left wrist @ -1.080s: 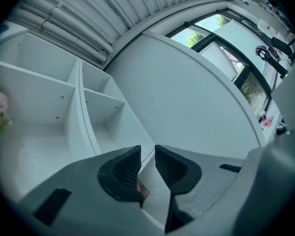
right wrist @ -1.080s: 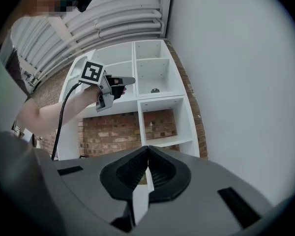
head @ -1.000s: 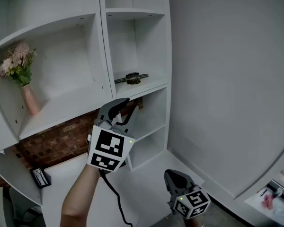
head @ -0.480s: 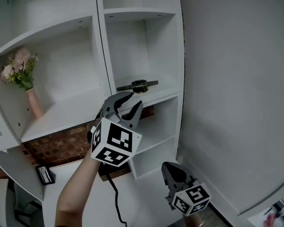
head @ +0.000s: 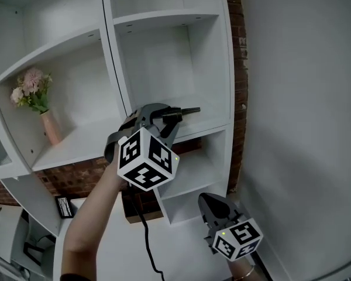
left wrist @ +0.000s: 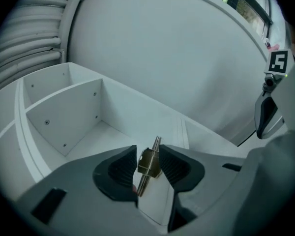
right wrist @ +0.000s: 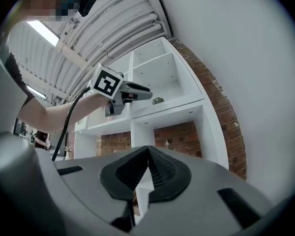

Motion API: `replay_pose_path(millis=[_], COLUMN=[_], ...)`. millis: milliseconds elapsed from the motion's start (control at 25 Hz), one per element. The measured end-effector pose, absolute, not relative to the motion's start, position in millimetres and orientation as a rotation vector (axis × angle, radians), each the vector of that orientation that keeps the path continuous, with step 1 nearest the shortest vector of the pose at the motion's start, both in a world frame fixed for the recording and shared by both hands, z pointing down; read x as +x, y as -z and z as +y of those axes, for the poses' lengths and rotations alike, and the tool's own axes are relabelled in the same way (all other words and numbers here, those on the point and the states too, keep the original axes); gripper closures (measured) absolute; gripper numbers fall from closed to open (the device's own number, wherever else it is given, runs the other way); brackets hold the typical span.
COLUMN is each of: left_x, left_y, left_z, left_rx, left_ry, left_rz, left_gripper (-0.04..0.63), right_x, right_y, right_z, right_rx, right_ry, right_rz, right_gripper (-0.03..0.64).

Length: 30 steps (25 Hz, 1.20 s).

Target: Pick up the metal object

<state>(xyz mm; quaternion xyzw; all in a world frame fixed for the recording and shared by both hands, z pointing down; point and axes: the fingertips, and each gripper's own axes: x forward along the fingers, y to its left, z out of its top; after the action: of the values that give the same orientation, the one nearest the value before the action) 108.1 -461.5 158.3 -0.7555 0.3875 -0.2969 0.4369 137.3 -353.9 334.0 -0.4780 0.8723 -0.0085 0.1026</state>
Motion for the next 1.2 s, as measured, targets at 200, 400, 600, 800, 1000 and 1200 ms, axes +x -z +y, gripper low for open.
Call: replay_pose_path(millis=[200, 400, 600, 800, 1000, 1200], left_x=[120.9, 119.6, 116.1, 115.0, 111.5, 112.2], left_y=[-149.7, -154.3, -161.1, -171.0, -178.5, -176.5], left_z=[-477.7, -494.1, -508.1, -523.3, -539.3, -542.6], left_rx=[-1.806, -1.72, -1.613, -1.548, -1.487, -1.466], left_ry=[0.867, 1.06, 1.252, 1.421, 1.526, 1.5], left_rz=[0.971, 0.967, 0.932, 0.881, 0.867, 0.894], left_gripper=[0.466, 0.466, 0.468, 0.468, 0.509, 0.571], right_x=[139.4, 135.8, 136.9, 139.0, 142.8, 149.9], right_y=[-329.1, -327.4, -326.0, -328.6, -334.2, -337.2], right_z=[-370.1, -380.6, -388.4, -395.8, -399.7, -402.5], right_rx=[-1.308, -1.227, -1.164, -1.134, -1.124, -1.127], right_ry=[0.045, 0.058, 0.074, 0.087, 0.117, 0.122], right_rz=[2.606, 2.642, 2.651, 2.666, 2.672, 2.67], right_gripper=[0.612, 0.612, 0.612, 0.612, 0.612, 0.612])
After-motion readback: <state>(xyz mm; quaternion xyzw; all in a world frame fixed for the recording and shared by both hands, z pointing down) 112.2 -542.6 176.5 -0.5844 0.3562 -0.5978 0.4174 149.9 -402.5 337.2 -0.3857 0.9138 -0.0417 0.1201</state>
